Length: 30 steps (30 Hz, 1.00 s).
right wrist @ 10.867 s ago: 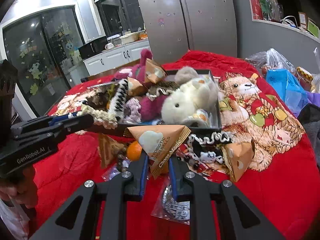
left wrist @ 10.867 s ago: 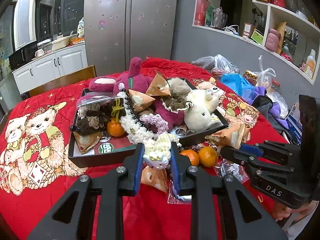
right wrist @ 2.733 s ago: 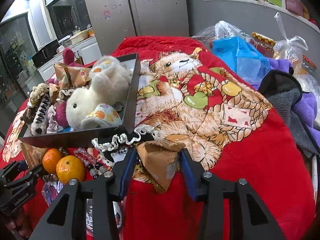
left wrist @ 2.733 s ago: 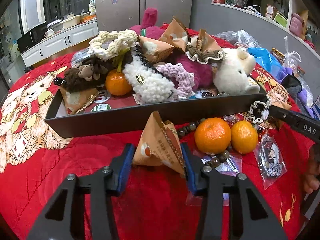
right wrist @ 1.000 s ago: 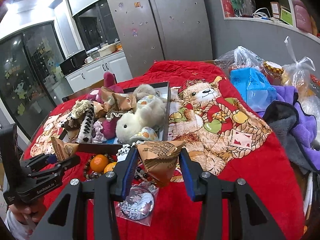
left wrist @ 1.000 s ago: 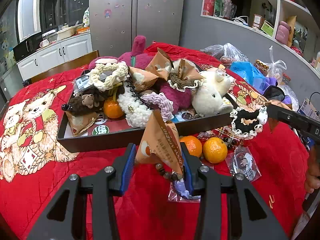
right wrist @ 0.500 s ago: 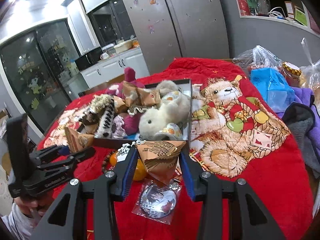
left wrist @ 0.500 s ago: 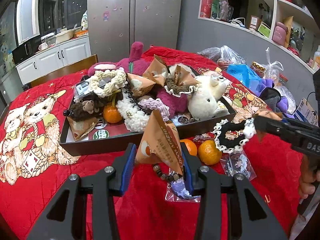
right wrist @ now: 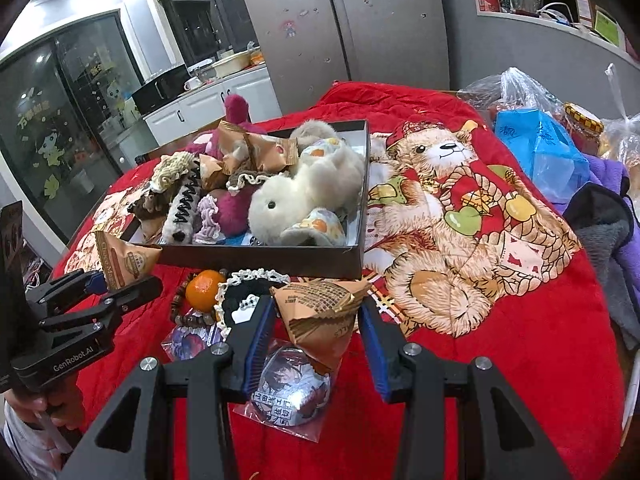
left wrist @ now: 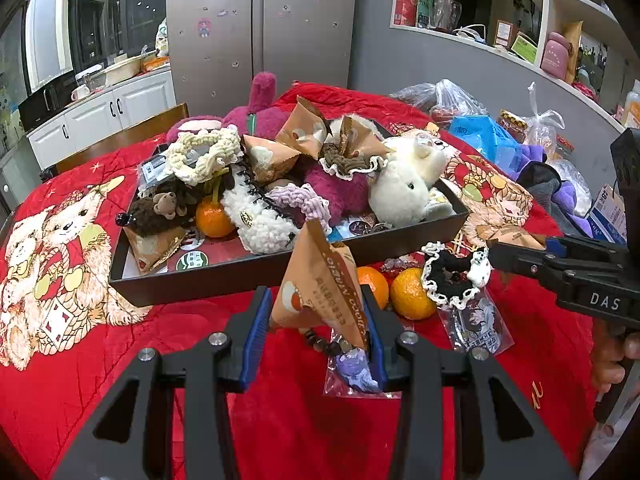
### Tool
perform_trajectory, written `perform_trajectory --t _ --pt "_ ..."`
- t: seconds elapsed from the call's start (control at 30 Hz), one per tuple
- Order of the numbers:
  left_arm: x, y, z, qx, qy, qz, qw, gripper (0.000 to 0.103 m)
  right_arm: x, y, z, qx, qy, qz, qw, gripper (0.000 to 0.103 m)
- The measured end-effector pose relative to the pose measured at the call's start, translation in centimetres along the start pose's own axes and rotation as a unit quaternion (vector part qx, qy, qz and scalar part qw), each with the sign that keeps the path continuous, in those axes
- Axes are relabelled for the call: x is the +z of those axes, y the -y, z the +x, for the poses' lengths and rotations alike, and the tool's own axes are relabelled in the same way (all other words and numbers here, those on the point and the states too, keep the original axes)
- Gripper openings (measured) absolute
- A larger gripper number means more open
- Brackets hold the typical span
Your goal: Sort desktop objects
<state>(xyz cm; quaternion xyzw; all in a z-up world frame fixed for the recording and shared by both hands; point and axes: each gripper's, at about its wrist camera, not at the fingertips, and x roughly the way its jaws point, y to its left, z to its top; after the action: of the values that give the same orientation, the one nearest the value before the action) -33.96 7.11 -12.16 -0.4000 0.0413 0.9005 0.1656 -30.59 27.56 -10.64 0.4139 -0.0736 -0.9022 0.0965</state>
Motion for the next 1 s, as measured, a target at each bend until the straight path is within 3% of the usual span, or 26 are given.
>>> perform_trajectory --t 0.57,1.0 --pt "0.0 0.0 -0.2 -0.001 -0.001 0.007 1.0000 0.043 -0.1 0.5 0.0 0.013 -0.009 0.014 1.000 0.046" --pt "0.1 -0.2 -0.2 0.000 0.001 0.002 1.0000 0.043 0.0 1.4 -1.3 0.025 0.010 0.029 0.999 0.047"
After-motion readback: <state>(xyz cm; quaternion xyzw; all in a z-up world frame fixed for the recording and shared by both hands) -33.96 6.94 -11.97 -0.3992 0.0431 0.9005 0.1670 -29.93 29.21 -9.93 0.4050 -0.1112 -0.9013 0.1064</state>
